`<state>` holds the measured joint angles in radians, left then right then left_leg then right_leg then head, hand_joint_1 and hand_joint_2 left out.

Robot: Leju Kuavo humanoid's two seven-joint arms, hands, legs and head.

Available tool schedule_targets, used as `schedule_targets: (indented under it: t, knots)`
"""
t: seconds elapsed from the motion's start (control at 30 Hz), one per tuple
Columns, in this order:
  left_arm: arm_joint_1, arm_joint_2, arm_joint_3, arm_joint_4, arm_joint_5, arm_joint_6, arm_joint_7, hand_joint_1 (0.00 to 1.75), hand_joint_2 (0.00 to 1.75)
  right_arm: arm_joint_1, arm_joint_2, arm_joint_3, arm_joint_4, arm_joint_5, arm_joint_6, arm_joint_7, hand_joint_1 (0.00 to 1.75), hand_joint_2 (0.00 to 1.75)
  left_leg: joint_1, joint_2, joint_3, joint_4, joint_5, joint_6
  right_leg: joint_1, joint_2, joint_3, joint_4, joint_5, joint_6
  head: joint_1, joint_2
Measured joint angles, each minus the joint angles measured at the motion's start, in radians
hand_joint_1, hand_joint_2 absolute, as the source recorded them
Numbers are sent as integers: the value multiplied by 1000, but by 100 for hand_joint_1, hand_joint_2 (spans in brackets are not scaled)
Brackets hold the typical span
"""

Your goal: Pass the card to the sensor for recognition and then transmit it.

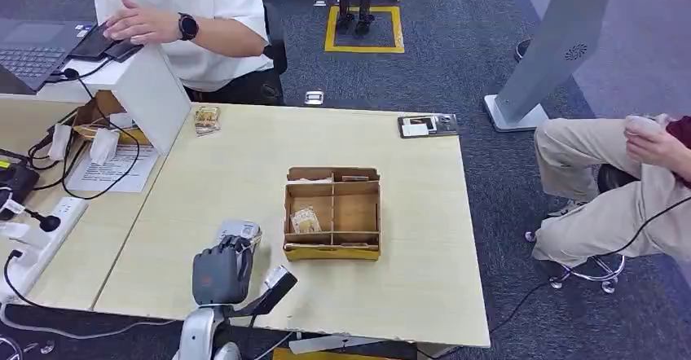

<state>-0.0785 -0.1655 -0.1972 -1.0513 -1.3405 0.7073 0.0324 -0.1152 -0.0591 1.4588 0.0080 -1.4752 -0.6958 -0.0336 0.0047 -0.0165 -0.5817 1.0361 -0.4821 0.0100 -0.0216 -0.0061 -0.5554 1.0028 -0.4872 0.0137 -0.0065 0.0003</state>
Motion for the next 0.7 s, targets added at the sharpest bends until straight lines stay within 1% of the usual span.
schedule_targets:
  t: [0.27, 0.33, 0.37, 0.47, 0.5, 0.53, 0.57, 0.63, 0.7]
  knots:
    - [16, -11, 8, -52, 9, 0, -8, 175, 175, 1, 0, 0, 0, 0, 0, 0, 0, 175, 0, 0, -1, 0, 0, 0, 0, 0, -1, 0, 0, 0, 0, 0]
    - [26, -16, 14, -70, 41, 0, -39, 175, 175, 0, 0, -1, 0, 0, 0, 0, 0, 175, 0, 0, -1, 0, 0, 0, 0, 0, -1, 0, 0, 0, 0, 0]
    - [37, -22, 23, -87, 74, -1, -84, 175, 175, 1, 0, -1, 0, 0, 0, 0, 0, 175, 0, 0, -1, 0, 0, 0, 0, 0, -1, 0, 0, 0, 0, 0]
    - [66, -81, 100, -186, 241, -1, -360, 175, 175, 2, 0, -2, 0, 2, 0, -1, 0, 175, 0, 0, -3, 0, 0, 0, 0, 0, -3, 0, 0, 0, 1, 0]
    - [66, -100, 129, -210, 292, -1, -419, 175, 175, 1, 0, -2, 0, 2, 0, -2, 0, 175, 0, 0, -3, 0, 0, 0, 0, 0, -3, 0, 0, 0, 0, 0]
    - [68, -112, 149, -239, 344, -1, -459, 175, 175, 0, 0, -2, 0, 3, 0, -2, 0, 175, 0, 1, -2, 0, 0, 0, 0, 1, -2, 0, 0, 0, 2, 0]
    - [71, -114, 166, -268, 391, -1, -486, 175, 175, 1, 0, -2, 0, 3, 0, -2, 0, 175, 0, 2, -2, 0, 0, 0, 0, 2, -3, 0, 0, 0, 1, 0]
    - [75, -119, 180, -308, 468, -2, -515, 175, 175, 3, 0, -2, 0, 8, 0, -3, 0, 175, 0, 1, -2, 0, 0, 0, 0, 2, -3, 0, 0, 0, -1, 0]
    - [76, -120, 182, -330, 506, -2, -539, 175, 175, 1, 0, -3, 0, 18, 0, -3, 0, 175, 0, 1, -2, 0, 0, 0, 0, 1, -3, 0, 0, 0, 0, 0]
